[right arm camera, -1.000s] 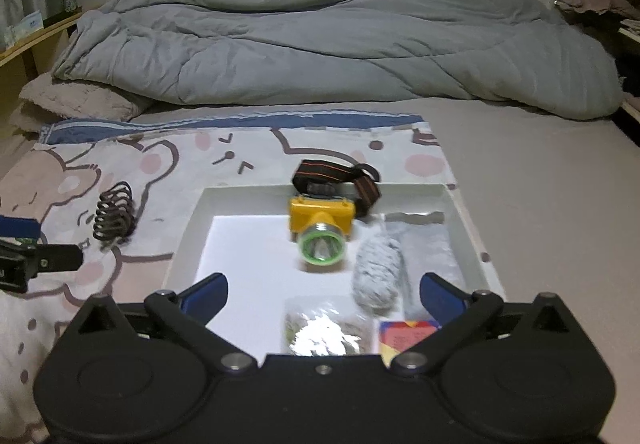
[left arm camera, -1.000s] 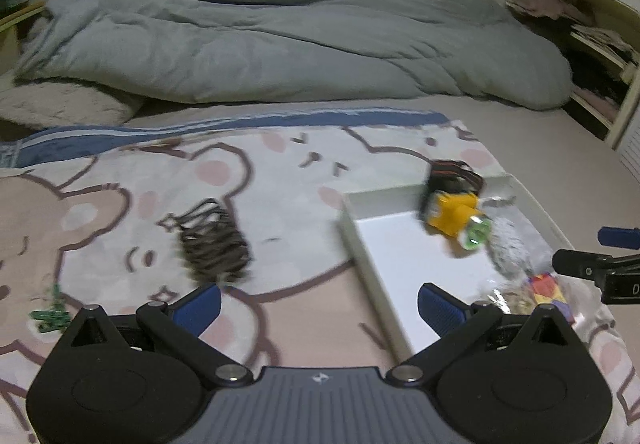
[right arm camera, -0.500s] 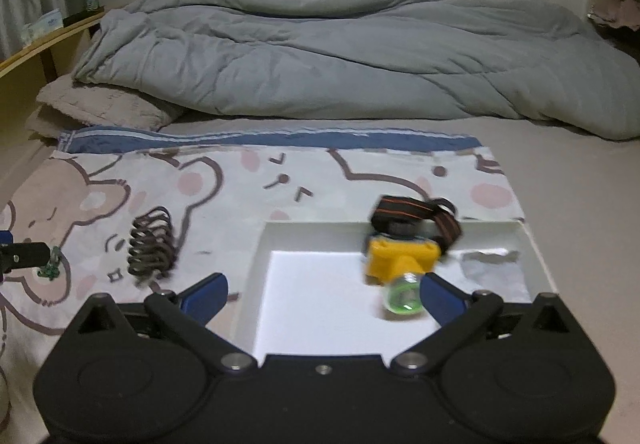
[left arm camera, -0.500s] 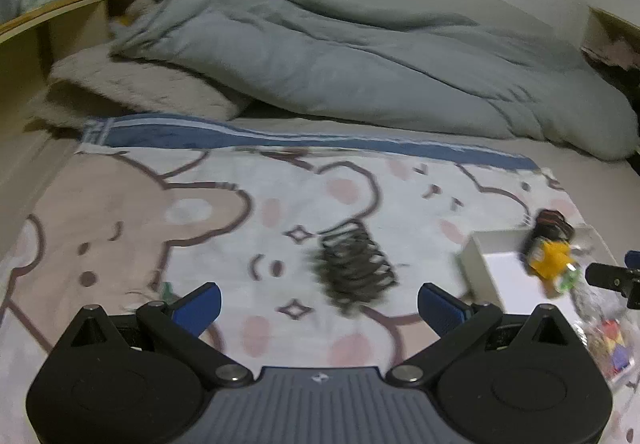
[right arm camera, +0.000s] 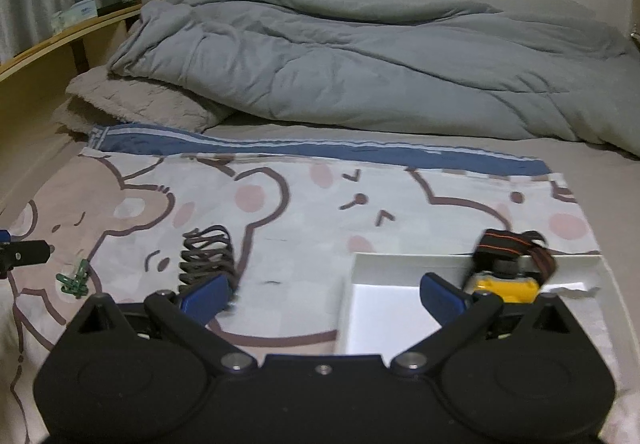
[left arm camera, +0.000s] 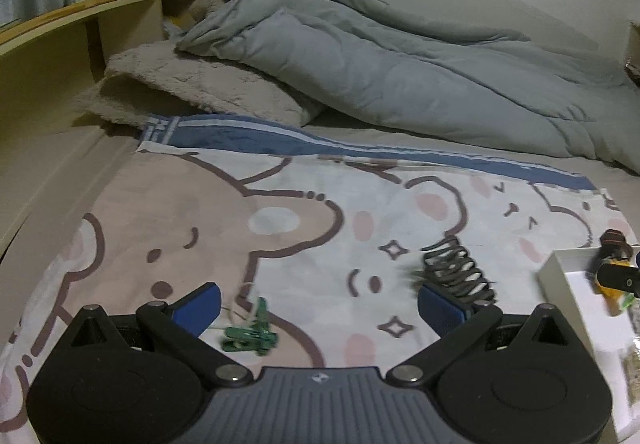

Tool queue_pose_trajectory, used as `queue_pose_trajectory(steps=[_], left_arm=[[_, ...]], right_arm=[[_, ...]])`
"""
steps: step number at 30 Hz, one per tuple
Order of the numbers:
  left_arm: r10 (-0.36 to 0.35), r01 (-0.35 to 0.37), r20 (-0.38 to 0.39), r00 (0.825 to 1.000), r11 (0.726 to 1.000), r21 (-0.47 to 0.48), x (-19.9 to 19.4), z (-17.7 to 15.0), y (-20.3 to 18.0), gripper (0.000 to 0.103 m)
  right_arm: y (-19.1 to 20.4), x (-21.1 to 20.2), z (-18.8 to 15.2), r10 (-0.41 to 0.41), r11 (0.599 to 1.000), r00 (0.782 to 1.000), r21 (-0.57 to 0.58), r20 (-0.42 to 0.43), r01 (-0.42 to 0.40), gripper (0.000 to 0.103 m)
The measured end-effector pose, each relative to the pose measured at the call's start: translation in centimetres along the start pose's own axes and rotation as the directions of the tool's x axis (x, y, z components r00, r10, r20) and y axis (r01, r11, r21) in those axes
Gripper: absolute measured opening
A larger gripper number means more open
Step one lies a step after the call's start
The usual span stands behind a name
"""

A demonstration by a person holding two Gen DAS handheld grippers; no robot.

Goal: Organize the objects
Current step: 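Move left tool to the green clothespin while right tool approaches the black claw clip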

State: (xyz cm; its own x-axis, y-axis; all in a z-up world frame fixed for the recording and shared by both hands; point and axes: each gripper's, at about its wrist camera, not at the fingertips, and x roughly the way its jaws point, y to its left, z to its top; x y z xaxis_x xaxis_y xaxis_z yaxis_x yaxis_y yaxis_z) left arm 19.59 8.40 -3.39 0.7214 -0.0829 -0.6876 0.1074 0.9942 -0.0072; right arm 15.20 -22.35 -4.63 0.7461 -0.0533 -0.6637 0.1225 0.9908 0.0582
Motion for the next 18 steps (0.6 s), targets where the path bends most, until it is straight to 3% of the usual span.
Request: queue_pose_trajectory(steps=[9, 18], left_arm=[[0.003, -0.003, -0.05, 0.999, 1.0, -0.017, 2.2, 0.0, 3.1, 0.103], [0.006, -0.01, -0.114, 0.993, 0.999, -0.038, 4.7, -0.3, 5.2, 0.103]], right_arm=[[2.3, 2.6, 0.2, 0.034, 0.999, 0.999, 0.025, 0.012, -0.034, 0.103], [6.1, 6.5, 0.1, 0.078, 0.994, 0.996, -0.068, -0.047, -0.081, 0.103]])
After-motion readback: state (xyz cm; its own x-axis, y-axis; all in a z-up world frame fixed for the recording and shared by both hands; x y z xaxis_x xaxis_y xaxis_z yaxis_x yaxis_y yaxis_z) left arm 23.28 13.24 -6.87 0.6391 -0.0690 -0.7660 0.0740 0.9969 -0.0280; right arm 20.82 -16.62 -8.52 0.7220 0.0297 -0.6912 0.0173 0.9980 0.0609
